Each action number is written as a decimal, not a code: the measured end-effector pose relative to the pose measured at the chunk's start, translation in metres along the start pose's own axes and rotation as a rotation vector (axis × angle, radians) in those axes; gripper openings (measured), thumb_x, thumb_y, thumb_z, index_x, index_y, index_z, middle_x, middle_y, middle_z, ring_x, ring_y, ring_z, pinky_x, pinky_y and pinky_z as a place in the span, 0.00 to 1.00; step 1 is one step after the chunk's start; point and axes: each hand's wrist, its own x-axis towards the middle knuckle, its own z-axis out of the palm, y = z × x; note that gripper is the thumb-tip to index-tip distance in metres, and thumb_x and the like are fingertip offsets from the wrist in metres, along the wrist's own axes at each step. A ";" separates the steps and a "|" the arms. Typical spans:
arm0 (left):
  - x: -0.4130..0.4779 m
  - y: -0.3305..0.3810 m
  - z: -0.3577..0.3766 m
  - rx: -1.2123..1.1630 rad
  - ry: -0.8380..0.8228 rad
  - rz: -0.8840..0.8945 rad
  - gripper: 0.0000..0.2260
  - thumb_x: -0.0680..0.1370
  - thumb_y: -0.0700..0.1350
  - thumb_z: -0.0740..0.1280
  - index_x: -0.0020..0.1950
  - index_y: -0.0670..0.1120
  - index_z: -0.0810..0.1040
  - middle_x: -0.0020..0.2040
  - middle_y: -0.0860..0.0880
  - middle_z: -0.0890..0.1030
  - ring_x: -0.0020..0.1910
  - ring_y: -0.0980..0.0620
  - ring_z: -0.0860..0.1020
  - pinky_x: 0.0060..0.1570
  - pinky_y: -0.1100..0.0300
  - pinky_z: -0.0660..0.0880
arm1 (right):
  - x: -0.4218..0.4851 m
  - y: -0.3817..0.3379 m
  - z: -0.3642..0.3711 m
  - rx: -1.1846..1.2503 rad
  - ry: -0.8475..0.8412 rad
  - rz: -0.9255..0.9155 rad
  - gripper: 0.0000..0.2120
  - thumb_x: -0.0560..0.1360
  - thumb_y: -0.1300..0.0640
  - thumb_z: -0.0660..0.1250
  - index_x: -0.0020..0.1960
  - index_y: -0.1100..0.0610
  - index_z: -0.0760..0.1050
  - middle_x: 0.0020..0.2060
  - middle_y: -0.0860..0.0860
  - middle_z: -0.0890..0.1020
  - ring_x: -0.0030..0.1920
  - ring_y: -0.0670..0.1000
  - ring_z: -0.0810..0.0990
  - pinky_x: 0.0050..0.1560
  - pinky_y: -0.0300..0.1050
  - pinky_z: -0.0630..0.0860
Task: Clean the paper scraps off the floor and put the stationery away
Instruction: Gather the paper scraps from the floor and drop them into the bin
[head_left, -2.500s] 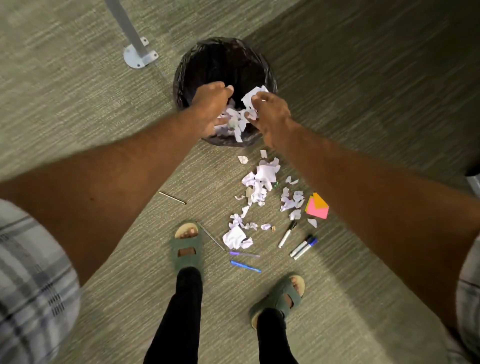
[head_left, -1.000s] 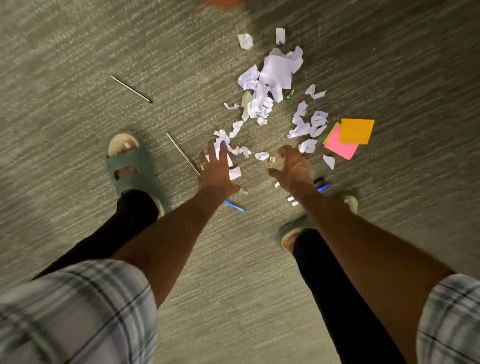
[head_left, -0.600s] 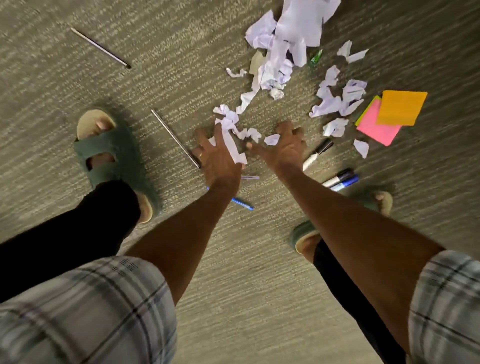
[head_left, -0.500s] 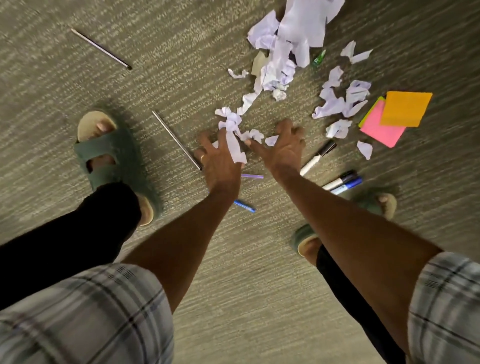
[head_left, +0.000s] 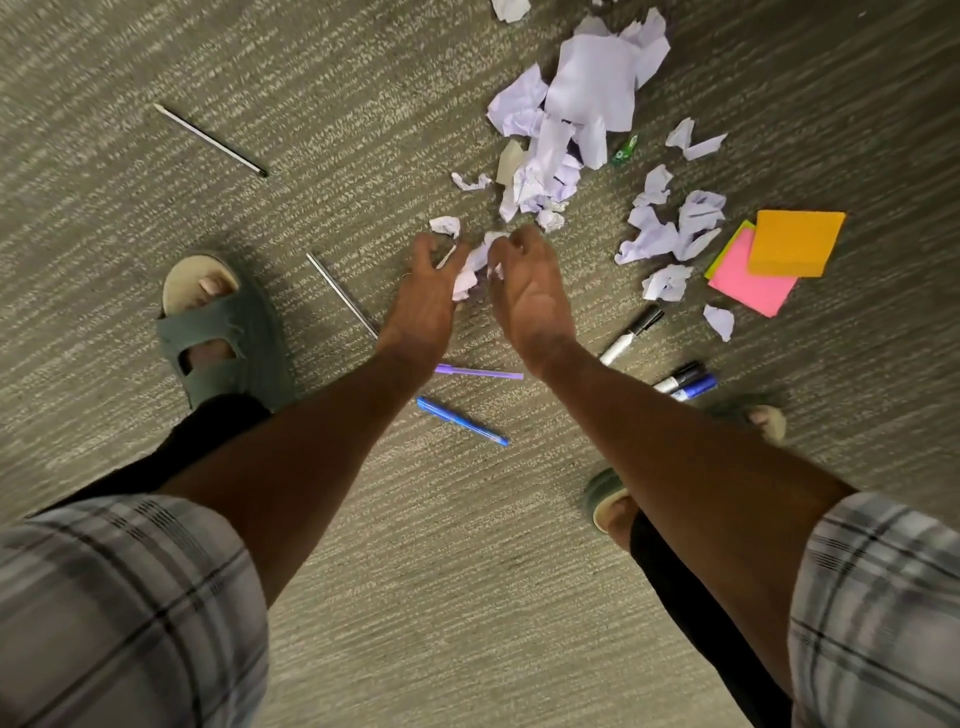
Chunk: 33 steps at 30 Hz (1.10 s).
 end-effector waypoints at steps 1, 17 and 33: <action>0.002 0.000 -0.004 -0.012 0.000 0.003 0.35 0.78 0.30 0.66 0.80 0.51 0.59 0.77 0.42 0.59 0.61 0.47 0.77 0.62 0.50 0.79 | 0.004 0.002 -0.010 0.038 0.019 0.009 0.16 0.84 0.54 0.56 0.71 0.53 0.68 0.69 0.56 0.68 0.68 0.59 0.71 0.67 0.58 0.75; 0.064 0.012 -0.033 -0.224 -0.026 0.122 0.33 0.76 0.50 0.74 0.78 0.51 0.65 0.82 0.44 0.46 0.79 0.43 0.61 0.76 0.48 0.66 | 0.074 0.028 -0.033 -0.365 -0.082 -0.031 0.40 0.78 0.61 0.66 0.81 0.46 0.46 0.81 0.55 0.44 0.80 0.63 0.49 0.74 0.60 0.68; 0.044 0.033 -0.036 -0.041 -0.048 0.034 0.30 0.78 0.29 0.63 0.78 0.48 0.65 0.77 0.42 0.62 0.70 0.42 0.71 0.68 0.48 0.74 | 0.030 0.055 -0.074 0.006 0.045 0.030 0.18 0.81 0.66 0.56 0.63 0.51 0.75 0.67 0.49 0.71 0.62 0.49 0.73 0.60 0.38 0.77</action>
